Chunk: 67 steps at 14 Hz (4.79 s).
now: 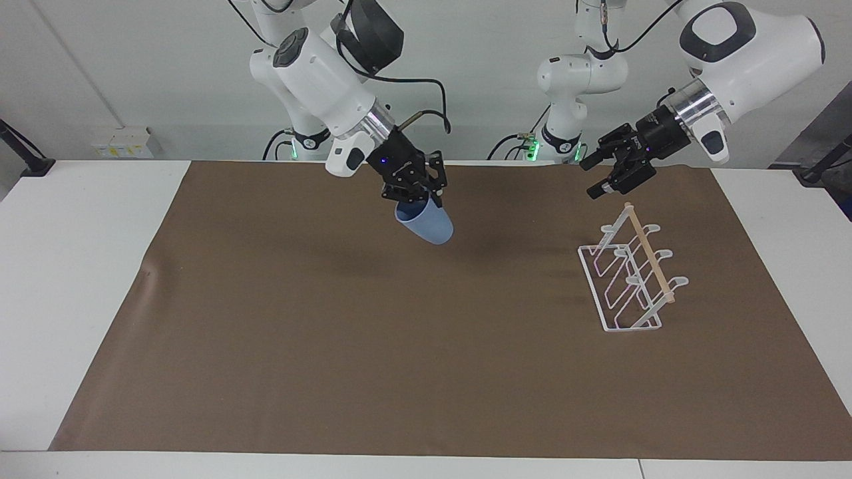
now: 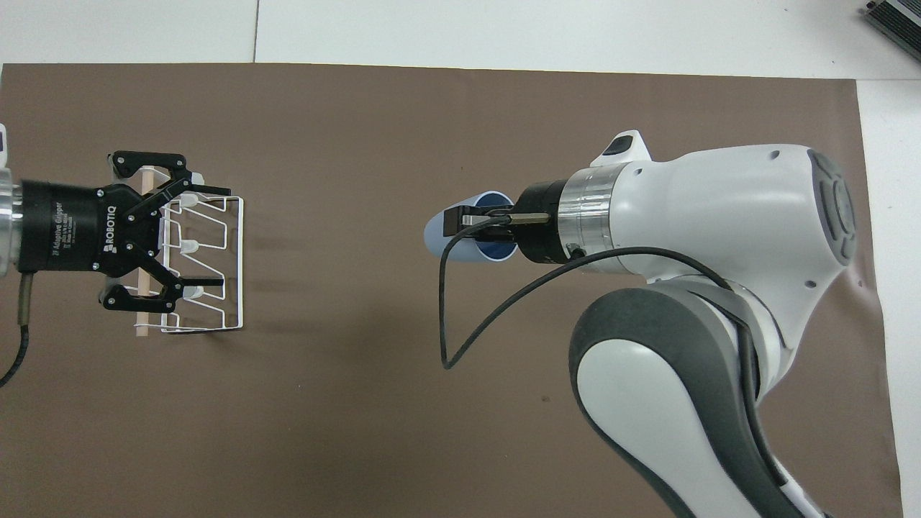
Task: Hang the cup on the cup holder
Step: 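Carry the cup with the right gripper toward the left gripper, then close the left gripper on the cup body beside the right gripper, then open the right gripper and withdraw it while the left gripper holds the cup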
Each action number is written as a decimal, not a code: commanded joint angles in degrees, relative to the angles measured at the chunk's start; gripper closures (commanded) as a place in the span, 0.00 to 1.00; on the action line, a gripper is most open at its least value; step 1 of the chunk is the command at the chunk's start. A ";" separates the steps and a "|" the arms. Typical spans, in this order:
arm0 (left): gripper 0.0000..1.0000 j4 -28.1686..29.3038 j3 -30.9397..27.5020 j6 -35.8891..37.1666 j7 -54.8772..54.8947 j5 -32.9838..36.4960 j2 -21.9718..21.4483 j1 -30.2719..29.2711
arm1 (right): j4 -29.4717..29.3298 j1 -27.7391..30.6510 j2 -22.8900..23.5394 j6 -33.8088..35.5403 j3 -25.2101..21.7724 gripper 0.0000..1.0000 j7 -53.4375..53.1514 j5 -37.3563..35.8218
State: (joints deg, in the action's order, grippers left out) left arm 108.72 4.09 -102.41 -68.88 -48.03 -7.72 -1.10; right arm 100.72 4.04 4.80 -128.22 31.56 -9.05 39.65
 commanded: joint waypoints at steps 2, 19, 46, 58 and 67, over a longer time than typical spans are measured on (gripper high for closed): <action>0.00 6.41 0.04 -4.64 -2.14 -6.19 -2.91 -0.57 | -0.18 -1.58 -0.05 -4.58 0.16 1.00 -2.38 12.43; 0.00 6.59 0.39 2.39 -7.15 -9.37 -6.60 1.55 | 0.17 -7.30 -0.49 -16.97 6.58 1.00 -2.91 29.25; 1.00 3.71 2.50 3.71 -7.58 4.65 -5.90 0.40 | 4.48 -4.93 -2.25 -16.97 5.79 0.00 -2.65 26.28; 1.00 -4.47 6.36 -12.46 -9.78 65.56 4.80 6.10 | 4.31 16.15 -2.25 11.22 5.79 0.05 25.13 -38.38; 1.00 -4.13 6.36 -13.70 -10.31 83.00 11.77 8.22 | -2.89 23.38 -6.55 30.64 4.12 0.26 14.14 -45.72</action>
State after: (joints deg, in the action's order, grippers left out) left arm 104.57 11.06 -116.21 -78.47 32.42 3.84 6.20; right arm 100.37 27.11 -0.12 -101.59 35.36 6.76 -4.38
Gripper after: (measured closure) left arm 0.242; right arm 0.269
